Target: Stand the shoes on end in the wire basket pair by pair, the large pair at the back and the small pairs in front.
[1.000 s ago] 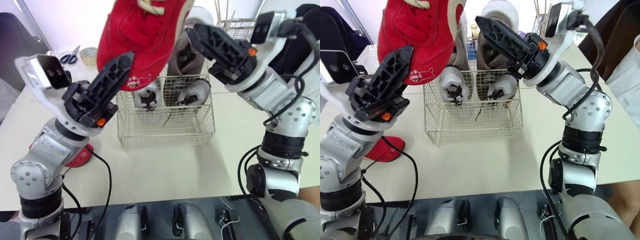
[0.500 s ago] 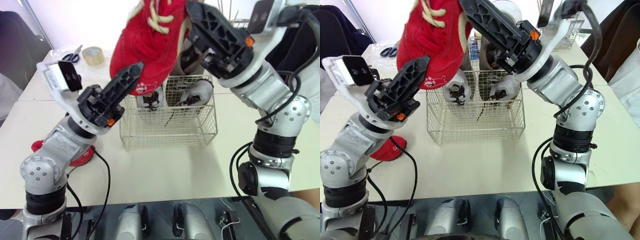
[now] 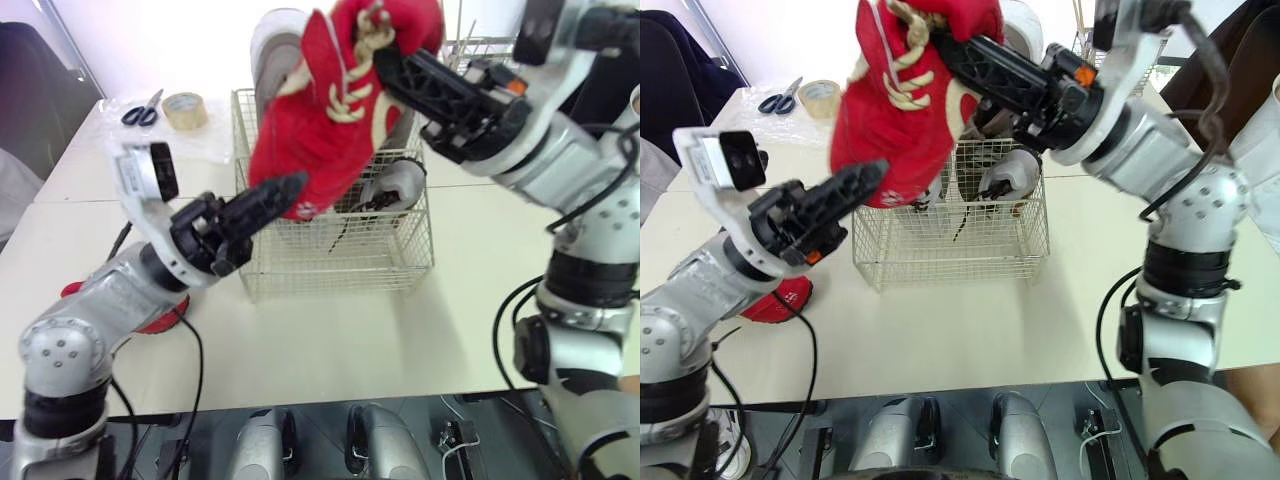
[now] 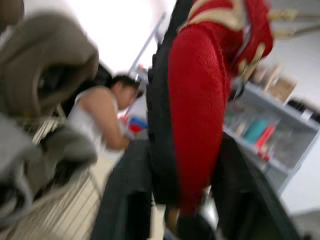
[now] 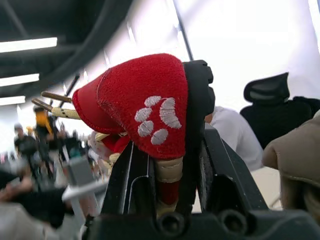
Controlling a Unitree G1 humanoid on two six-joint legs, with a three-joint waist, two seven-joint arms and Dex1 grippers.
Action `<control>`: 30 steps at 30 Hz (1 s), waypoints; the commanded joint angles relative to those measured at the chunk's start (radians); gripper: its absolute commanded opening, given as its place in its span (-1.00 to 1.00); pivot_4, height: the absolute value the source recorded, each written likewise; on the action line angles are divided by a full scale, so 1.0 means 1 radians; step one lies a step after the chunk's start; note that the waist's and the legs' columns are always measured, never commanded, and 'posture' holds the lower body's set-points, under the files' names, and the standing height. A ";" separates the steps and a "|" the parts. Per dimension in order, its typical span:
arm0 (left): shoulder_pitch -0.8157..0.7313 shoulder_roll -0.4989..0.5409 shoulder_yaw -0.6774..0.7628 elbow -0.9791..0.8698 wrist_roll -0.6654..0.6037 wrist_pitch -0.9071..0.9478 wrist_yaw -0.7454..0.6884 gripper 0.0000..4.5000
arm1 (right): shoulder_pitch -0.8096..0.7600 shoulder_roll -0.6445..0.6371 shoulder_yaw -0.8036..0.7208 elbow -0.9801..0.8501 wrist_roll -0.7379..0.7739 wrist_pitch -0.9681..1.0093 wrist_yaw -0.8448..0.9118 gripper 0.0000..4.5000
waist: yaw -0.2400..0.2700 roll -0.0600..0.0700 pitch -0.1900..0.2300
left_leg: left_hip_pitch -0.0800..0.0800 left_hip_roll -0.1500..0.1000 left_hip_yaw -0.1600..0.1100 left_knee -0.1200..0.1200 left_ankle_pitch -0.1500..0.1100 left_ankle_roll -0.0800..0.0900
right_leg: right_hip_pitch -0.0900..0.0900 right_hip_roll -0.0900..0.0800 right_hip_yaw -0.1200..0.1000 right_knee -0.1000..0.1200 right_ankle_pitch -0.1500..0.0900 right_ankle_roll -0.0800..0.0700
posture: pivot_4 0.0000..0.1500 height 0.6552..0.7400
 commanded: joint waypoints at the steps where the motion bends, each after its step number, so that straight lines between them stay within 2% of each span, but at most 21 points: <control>1: 0.042 0.094 0.084 -0.049 0.044 0.021 0.017 0.45 | -0.069 -0.097 -0.011 0.057 -0.091 -0.019 0.180 -0.74 | 0.001 0.000 0.000 | 0.000 0.000 0.000 0.000 0.000 0.000 | -0.001 0.000 0.000 0.000 0.000 0.000 | 1.00 1.00; 5: 0.129 0.191 0.153 -0.150 0.095 0.024 0.096 0.45 | -0.068 -0.219 0.088 0.105 -0.265 -0.051 0.411 -0.74 | -0.001 0.000 0.000 | -0.001 0.000 0.000 -0.001 0.000 0.000 | -0.001 0.000 0.000 -0.001 0.000 0.000 | 1.00 1.00; 9: 0.207 0.254 0.186 -0.226 0.102 0.028 0.131 0.45 | -0.007 -0.237 0.157 0.106 -0.376 -0.091 0.530 -0.74 | -0.001 0.000 0.000 | -0.003 0.000 0.000 -0.001 0.000 0.000 | -0.003 -0.001 0.000 -0.002 0.000 0.000 | 1.00 1.00; 14: 0.226 0.332 0.197 -0.265 0.028 0.013 0.165 0.45 | 0.076 -0.219 0.211 0.144 -0.543 -0.226 0.600 -0.74 | 0.004 0.001 0.001 | -0.003 0.000 0.000 -0.001 0.001 -0.003 | -0.004 -0.001 0.000 -0.002 0.000 0.000 | 1.00 1.00; 22: 0.276 0.355 0.231 -0.245 -0.002 -0.003 0.173 0.45 | 0.135 -0.207 0.211 0.195 -0.666 -0.350 0.653 -0.74 | 0.006 0.001 0.001 | -0.004 0.000 0.001 -0.001 0.003 -0.006 | -0.004 0.000 0.000 -0.003 0.000 0.000 | 1.00 1.00; 27: 0.274 0.350 0.213 -0.216 0.009 0.004 0.147 0.45 | 0.181 -0.210 0.204 0.186 -0.670 -0.338 0.694 -0.74 | 0.004 0.001 0.001 | -0.004 0.000 0.001 -0.001 0.003 -0.007 | -0.004 0.000 0.000 -0.003 0.000 0.000 | 1.00 1.00; 28: 0.272 0.347 0.205 -0.211 0.011 0.004 0.142 0.48 | 0.195 -0.211 0.202 0.191 -0.672 -0.334 0.698 -0.41 | 0.005 0.001 0.001 | -0.004 0.000 0.001 -0.001 0.003 -0.007 | -0.003 0.000 0.000 -0.003 0.000 0.000 | 1.00 1.00; 30: 0.272 0.343 0.199 -0.203 0.019 0.008 0.129 0.48 | 0.217 -0.217 0.198 0.204 -0.685 -0.336 0.699 -0.15 | 0.005 0.001 0.001 | -0.004 0.000 0.001 -0.001 0.003 -0.007 | -0.003 0.000 0.000 -0.004 0.000 0.000 | 1.00 1.00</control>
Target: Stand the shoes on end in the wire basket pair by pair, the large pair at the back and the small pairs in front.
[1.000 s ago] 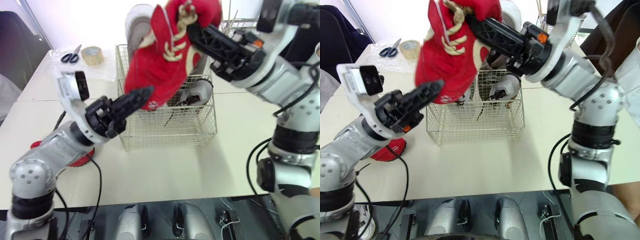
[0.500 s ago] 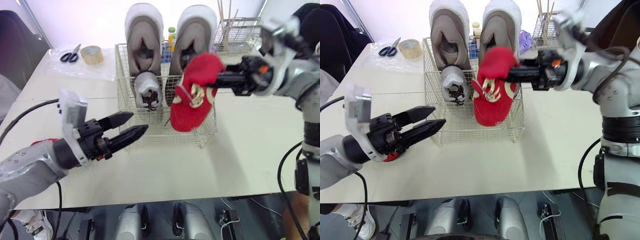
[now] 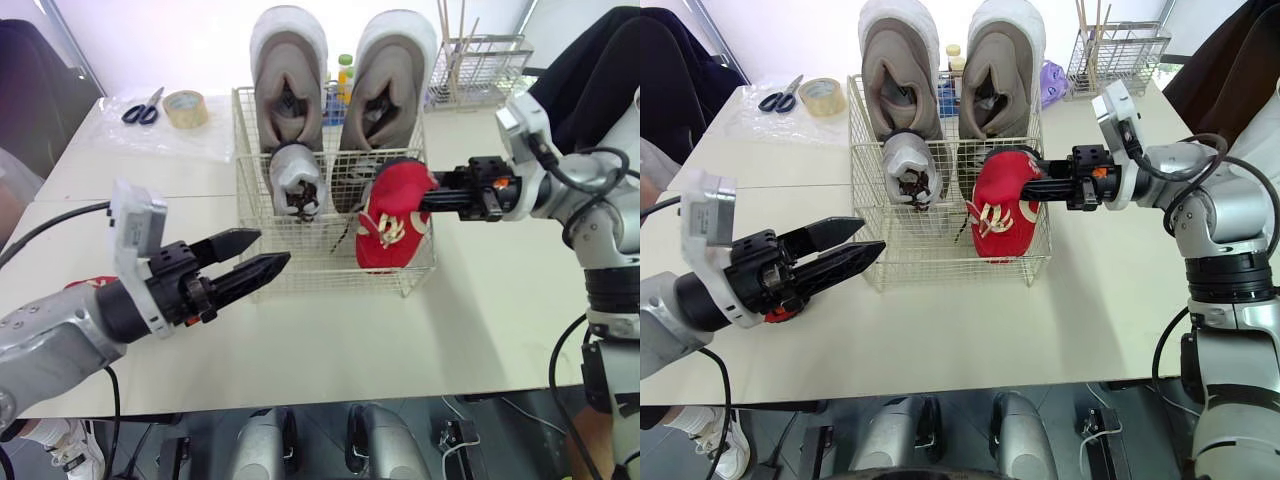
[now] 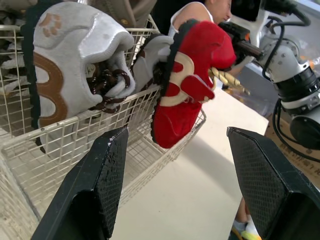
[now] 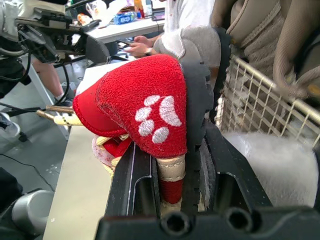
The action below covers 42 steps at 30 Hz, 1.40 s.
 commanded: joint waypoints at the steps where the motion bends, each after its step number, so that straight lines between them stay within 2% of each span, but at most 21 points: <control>1: -0.003 -0.001 0.007 0.012 0.009 -0.011 -0.034 0.48 | 0.035 -0.021 -0.035 0.008 -0.022 0.002 0.005 0.05 | 0.000 0.000 0.000 | 0.000 0.000 0.000 0.000 0.000 0.000 | 0.000 0.000 0.000 0.000 0.000 0.000 | 1.00 1.00; 5: 0.009 -0.004 0.008 0.028 0.021 -0.001 -0.068 0.48 | 0.049 -0.033 -0.058 0.001 -0.031 0.024 -0.034 0.92 | -0.001 0.000 0.000 | 0.001 0.000 0.000 0.000 0.000 0.000 | 0.001 0.000 0.000 0.000 0.000 0.000 | 1.00 1.00; 12: 0.040 -0.003 0.030 0.059 0.046 0.017 -0.140 0.48 | 0.095 -0.095 -0.161 -0.106 0.043 0.124 -0.075 0.92 | -0.001 0.000 0.000 | 0.001 0.000 0.000 0.000 0.000 0.000 | 0.000 0.000 0.000 0.000 0.000 -0.001 | 1.00 1.00; 19: 0.101 0.016 0.131 0.139 0.101 0.061 -0.233 0.48 | 0.101 -0.097 -0.311 -0.301 0.240 0.296 -0.191 0.92 | -0.002 0.000 0.000 | 0.000 0.001 0.000 -0.002 0.000 0.000 | -0.002 0.000 0.000 0.001 0.000 -0.001 | 1.00 1.00; 20: 0.104 0.019 0.147 0.155 0.108 0.069 -0.247 0.48 | 0.085 -0.097 -0.321 -0.304 0.251 0.300 -0.203 0.92 | -0.002 0.000 0.000 | 0.000 0.001 0.000 -0.002 0.000 0.001 | -0.002 0.000 0.000 0.000 0.000 -0.001 | 1.00 1.00; 23: 0.098 0.027 0.217 0.240 0.129 0.082 -0.272 0.83 | -0.012 -0.089 -0.346 -0.266 0.289 0.303 -0.239 0.95 | -0.002 0.001 0.000 | 0.000 0.001 0.000 -0.001 -0.003 0.005 | -0.002 0.000 0.000 0.000 0.000 -0.001 | 1.00 1.00; 24: 0.095 0.032 0.250 0.275 0.139 0.086 -0.280 1.00 | -0.069 -0.074 -0.349 -0.234 0.293 0.293 -0.264 0.98 | -0.003 0.001 0.001 | 0.000 0.001 0.001 -0.001 -0.003 0.005 | -0.002 0.000 0.000 0.000 -0.001 -0.003 | 1.00 1.00; 28: 0.083 0.047 0.391 0.447 0.201 0.099 -0.241 1.00 | -0.293 -0.006 -0.320 -0.157 0.341 0.271 -0.245 0.98 | -0.010 0.001 0.001 | 0.000 0.001 0.001 -0.002 -0.003 0.005 | -0.003 0.000 0.000 0.000 -0.001 -0.003 | 1.00 1.00; 33: 0.169 0.026 0.560 0.540 0.287 0.164 -0.145 1.00 | -0.350 0.063 -0.192 -0.195 0.343 0.256 -0.061 0.98 | -0.026 0.000 0.000 | 0.000 0.002 0.002 -0.004 -0.001 0.001 | -0.003 0.000 0.000 0.000 0.000 -0.001 | 1.00 1.00; 34: 0.195 0.023 0.592 0.558 0.281 0.196 -0.086 1.00 | -0.346 0.073 -0.161 -0.204 0.330 0.243 -0.016 0.98 | -0.029 0.000 0.000 | -0.001 0.002 0.003 -0.004 -0.001 0.001 | -0.003 -0.001 0.000 0.000 0.000 -0.001 | 1.00 1.00; 36: 0.276 0.009 0.662 0.590 0.144 0.276 0.052 1.00 | -0.326 0.088 -0.091 -0.199 0.279 0.196 0.073 0.98 | -0.033 0.000 0.000 | -0.001 0.002 0.004 -0.004 -0.001 0.001 | -0.003 -0.003 0.000 0.000 0.000 -0.001 | 1.00 1.00; 39: 0.430 -0.044 0.784 0.525 0.000 0.324 0.185 1.00 | -0.293 0.106 0.008 -0.180 0.174 0.094 0.183 0.98 | -0.033 -0.002 0.000 | -0.001 0.001 0.004 -0.004 -0.001 0.002 | -0.004 -0.006 0.001 0.000 0.000 0.000 | 1.00 1.00; 42: 0.643 -0.149 0.885 0.401 -0.173 0.302 0.317 1.00 | -0.263 0.113 0.064 -0.177 0.180 0.027 0.230 0.98 | -0.032 -0.005 0.001 | -0.001 0.001 0.003 -0.003 -0.002 0.001 | -0.004 -0.008 0.000 0.000 0.000 0.000 | 1.00 1.00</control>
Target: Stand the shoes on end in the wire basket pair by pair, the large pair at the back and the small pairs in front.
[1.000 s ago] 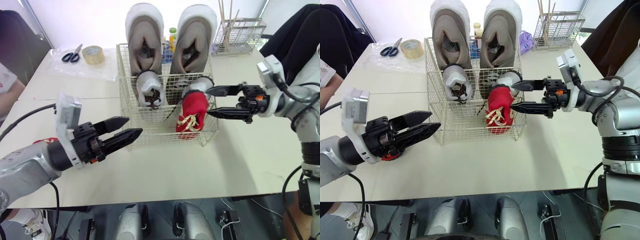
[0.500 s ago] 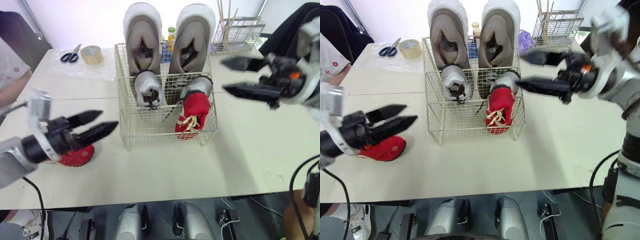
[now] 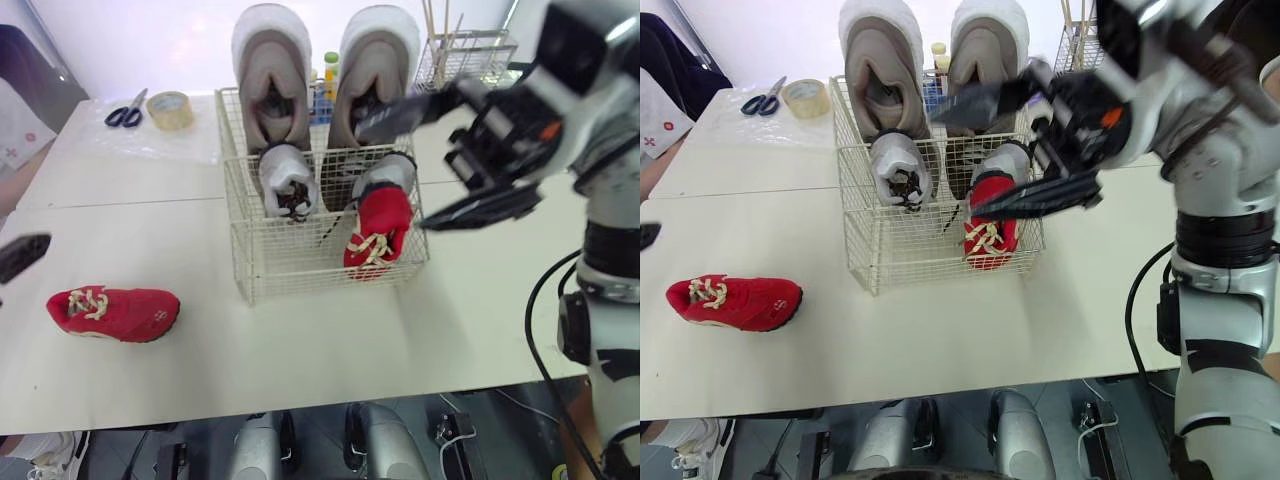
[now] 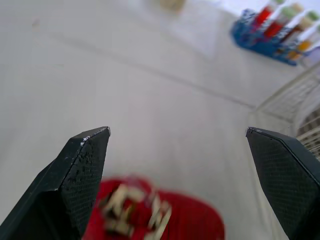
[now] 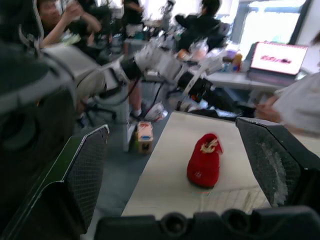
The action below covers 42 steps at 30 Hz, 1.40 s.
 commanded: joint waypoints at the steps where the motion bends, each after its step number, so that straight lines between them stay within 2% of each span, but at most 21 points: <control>1: 0.200 -0.099 0.161 -0.151 -0.205 -0.028 0.133 1.00 | 0.008 0.006 0.046 -0.014 0.002 -0.094 0.053 0.98 | -0.001 -0.001 0.000 | 0.000 0.000 -0.001 0.000 -0.001 -0.002 | 0.000 -0.001 0.000 0.000 0.000 0.000 | 1.00 1.00; 4: 0.341 -0.192 0.152 -0.259 -0.217 -0.091 0.154 1.00 | 0.020 0.007 0.091 0.002 0.014 -0.149 0.053 0.98 | 0.004 0.000 0.000 | 0.000 -0.002 -0.001 0.000 -0.002 -0.003 | -0.001 -0.003 0.000 0.000 -0.002 -0.005 | 1.00 1.00; 6: 0.410 -0.238 0.079 -0.356 -0.217 -0.139 0.194 1.00 | 0.035 0.016 0.121 0.013 0.005 -0.197 0.053 0.98 | 0.006 -0.001 -0.001 | 0.001 -0.002 -0.003 0.000 -0.005 0.001 | -0.003 -0.003 -0.001 -0.003 -0.004 -0.009 | 1.00 1.00; 8: 0.412 -0.268 -0.001 -0.394 -0.217 -0.202 0.230 1.00 | 0.047 0.020 0.126 -0.007 0.007 -0.206 0.053 0.98 | 0.007 0.000 -0.001 | 0.001 -0.002 -0.003 0.000 -0.005 0.002 | -0.002 -0.003 -0.001 -0.004 -0.003 -0.010 | 1.00 1.00; 11: 0.341 -0.290 -0.110 -0.376 -0.163 -0.278 0.276 1.00 | 0.066 0.018 0.110 -0.062 -0.005 -0.172 0.053 0.98 | 0.007 0.001 -0.001 | 0.001 -0.001 -0.003 -0.001 -0.005 0.002 | -0.002 -0.003 -0.001 -0.006 -0.002 -0.011 | 1.00 1.00; 16: 0.225 -0.362 -0.250 -0.305 0.026 -0.357 0.257 1.00 | 0.095 -0.001 0.080 -0.105 -0.031 -0.132 0.011 0.98 | -0.002 0.001 -0.002 | 0.000 -0.001 -0.002 -0.002 -0.005 0.002 | 0.001 -0.002 -0.001 -0.007 -0.002 -0.011 | 1.00 1.00; 20: 0.138 -0.397 -0.307 -0.222 0.035 -0.401 0.272 1.00 | 0.116 -0.018 0.064 -0.127 -0.056 -0.110 -0.022 0.98 | 0.001 -0.001 -0.003 | 0.000 -0.001 -0.001 -0.002 -0.005 0.003 | 0.001 -0.002 -0.001 -0.007 -0.002 -0.011 | 1.00 1.00; 31: -0.105 -0.352 -0.459 -0.030 0.113 -0.375 0.302 1.00 | 0.161 -0.024 0.044 -0.203 -0.080 -0.080 -0.103 0.98 | 0.005 -0.001 -0.003 | 0.000 -0.001 -0.001 0.000 -0.005 0.004 | 0.002 -0.002 -0.002 -0.007 -0.002 -0.011 | 1.00 1.00; 34: -0.128 -0.356 -0.469 -0.003 0.135 -0.363 0.307 0.64 | 0.166 -0.032 0.031 -0.226 -0.064 -0.055 -0.127 1.00 | 0.004 -0.001 -0.003 | 0.000 -0.001 -0.001 0.000 -0.005 0.004 | 0.003 -0.002 -0.002 -0.007 -0.002 -0.011 | 1.00 1.00; 38: -0.131 -0.366 -0.452 -0.011 0.151 -0.369 0.291 -0.27 | 0.163 -0.038 0.025 -0.228 -0.069 -0.045 -0.135 1.00 | 0.004 -0.001 -0.003 | 0.000 -0.001 -0.001 0.000 -0.005 0.004 | 0.002 -0.002 -0.002 -0.007 -0.002 -0.011 | 1.00 1.00; 40: -0.130 -0.351 -0.422 -0.031 0.151 -0.372 0.258 -0.65 | 0.154 -0.033 0.025 -0.214 -0.079 -0.046 -0.138 1.00 | 0.005 -0.001 -0.003 | 0.000 -0.001 -0.001 0.000 -0.005 0.004 | 0.003 -0.002 -0.002 -0.007 -0.002 -0.011 | 1.00 1.00; 42: -0.143 -0.323 -0.378 -0.057 0.160 -0.390 0.223 -0.65 | 0.141 -0.025 0.027 -0.195 -0.090 -0.051 -0.142 1.00 | 0.004 -0.001 -0.003 | 0.000 -0.001 -0.001 0.000 -0.005 0.004 | 0.002 -0.002 -0.002 -0.007 -0.002 -0.011 | 1.00 1.00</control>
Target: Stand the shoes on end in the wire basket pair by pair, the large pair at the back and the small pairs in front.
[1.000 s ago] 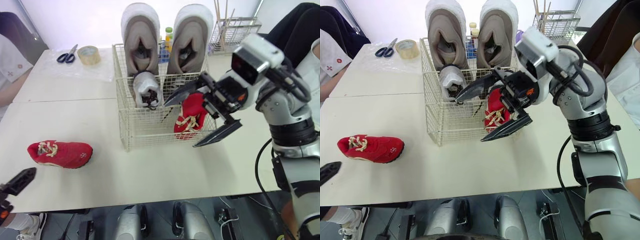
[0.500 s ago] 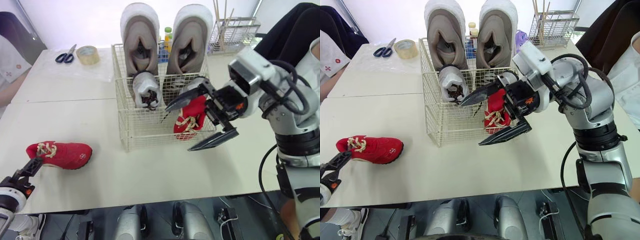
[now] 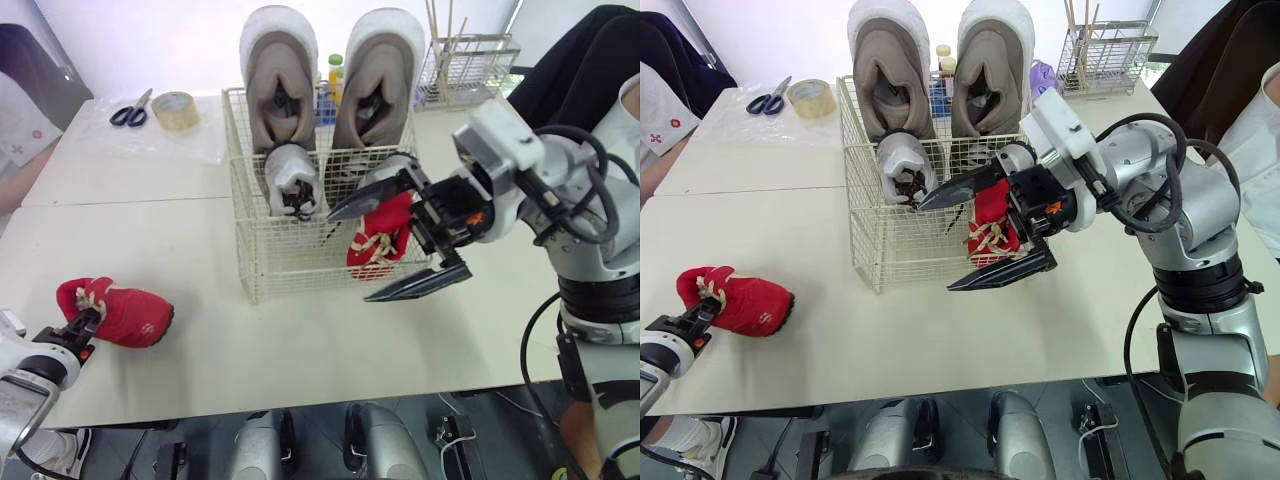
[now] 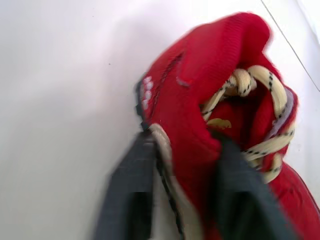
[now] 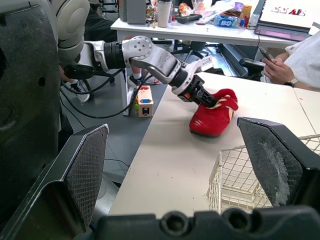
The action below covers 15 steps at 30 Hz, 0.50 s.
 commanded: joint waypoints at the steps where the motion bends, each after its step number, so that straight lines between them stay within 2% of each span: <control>1: -0.013 0.048 0.101 -0.063 0.020 -0.032 -0.051 -0.65 | -0.037 0.000 -0.031 0.021 -0.014 -0.014 -0.005 1.00 | -0.001 -0.001 0.000 | 0.000 0.000 0.000 0.000 0.000 0.000 | 0.000 0.000 0.000 0.000 0.000 0.000 | 1.00 1.00; 6: -0.087 0.166 0.135 -0.247 0.133 -0.057 -0.079 -0.65 | -0.060 0.010 -0.043 0.113 -0.068 -0.030 -0.057 1.00 | 0.004 -0.001 0.000 | 0.000 0.000 0.000 0.000 0.001 -0.002 | 0.000 0.000 0.000 0.000 0.000 0.000 | 1.00 1.00; 9: -0.138 0.231 0.150 -0.410 0.126 -0.078 -0.082 -0.65 | -0.063 0.001 -0.069 0.109 -0.047 0.026 -0.112 1.00 | 0.002 -0.001 0.000 | -0.001 -0.001 0.000 0.001 0.003 -0.005 | 0.000 -0.001 0.000 -0.001 0.000 0.000 | 1.00 1.00; 13: -0.276 0.310 0.036 -0.539 0.172 -0.103 -0.060 -0.65 | -0.089 -0.018 -0.071 0.135 -0.061 0.053 -0.112 1.00 | 0.000 -0.001 0.000 | -0.001 -0.001 0.001 0.000 0.002 -0.004 | 0.000 -0.001 0.000 -0.002 0.000 0.000 | 1.00 1.00; 15: -0.368 0.347 -0.082 -0.571 0.242 -0.096 -0.070 -0.65 | -0.109 -0.024 -0.060 0.159 -0.080 0.051 -0.100 1.00 | 0.001 0.000 0.001 | -0.001 -0.001 0.001 0.000 0.003 -0.004 | 0.000 0.000 0.000 -0.001 0.000 0.000 | 1.00 1.00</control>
